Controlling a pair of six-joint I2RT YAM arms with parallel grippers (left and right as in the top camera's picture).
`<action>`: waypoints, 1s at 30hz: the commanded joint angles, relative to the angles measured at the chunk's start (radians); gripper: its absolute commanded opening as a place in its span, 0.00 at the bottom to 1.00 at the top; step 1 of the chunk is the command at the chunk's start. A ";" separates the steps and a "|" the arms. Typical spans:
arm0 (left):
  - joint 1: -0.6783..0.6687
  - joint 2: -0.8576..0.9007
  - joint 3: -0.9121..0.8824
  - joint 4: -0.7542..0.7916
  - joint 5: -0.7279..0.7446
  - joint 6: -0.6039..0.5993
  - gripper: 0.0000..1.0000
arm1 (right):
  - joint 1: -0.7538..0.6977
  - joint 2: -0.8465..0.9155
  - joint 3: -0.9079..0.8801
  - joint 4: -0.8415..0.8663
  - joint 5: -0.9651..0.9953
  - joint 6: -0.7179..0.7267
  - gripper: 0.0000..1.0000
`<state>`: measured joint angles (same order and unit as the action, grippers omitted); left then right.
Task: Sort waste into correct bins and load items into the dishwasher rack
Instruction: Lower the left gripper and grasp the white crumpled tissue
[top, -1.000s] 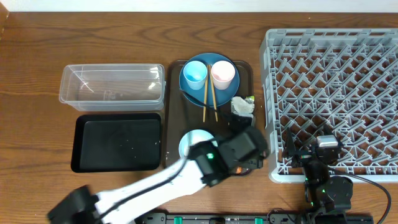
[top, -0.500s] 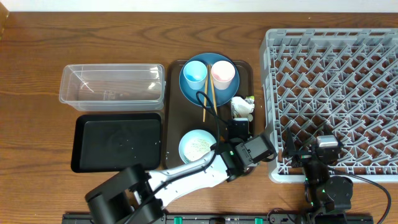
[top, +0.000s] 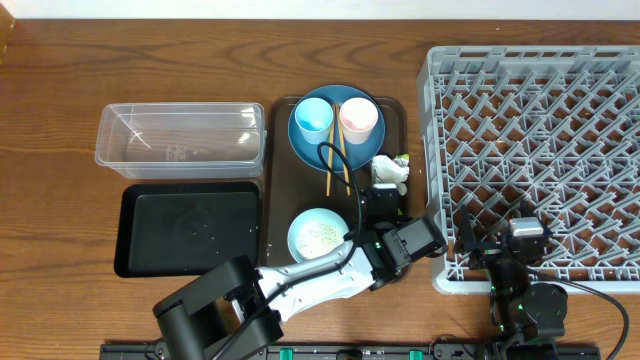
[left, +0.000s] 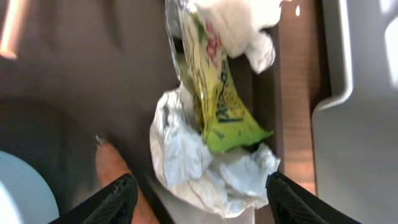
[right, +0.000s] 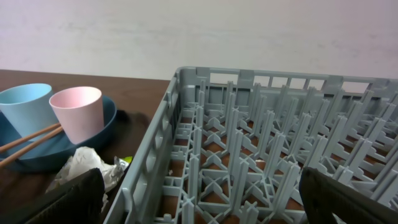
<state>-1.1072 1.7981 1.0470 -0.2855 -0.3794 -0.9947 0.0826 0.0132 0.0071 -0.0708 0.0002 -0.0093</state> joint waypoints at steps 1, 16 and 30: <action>0.002 0.028 0.017 0.024 -0.067 0.020 0.69 | -0.018 0.000 -0.002 -0.004 0.003 -0.011 0.99; 0.002 0.061 0.009 0.040 -0.067 0.085 0.68 | -0.018 0.000 -0.002 -0.004 0.003 -0.011 0.99; 0.002 0.061 -0.015 0.028 -0.047 0.085 0.47 | -0.018 0.000 -0.002 -0.004 0.003 -0.011 0.99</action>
<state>-1.1072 1.8519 1.0447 -0.2516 -0.4217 -0.9157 0.0826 0.0132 0.0071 -0.0708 0.0006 -0.0093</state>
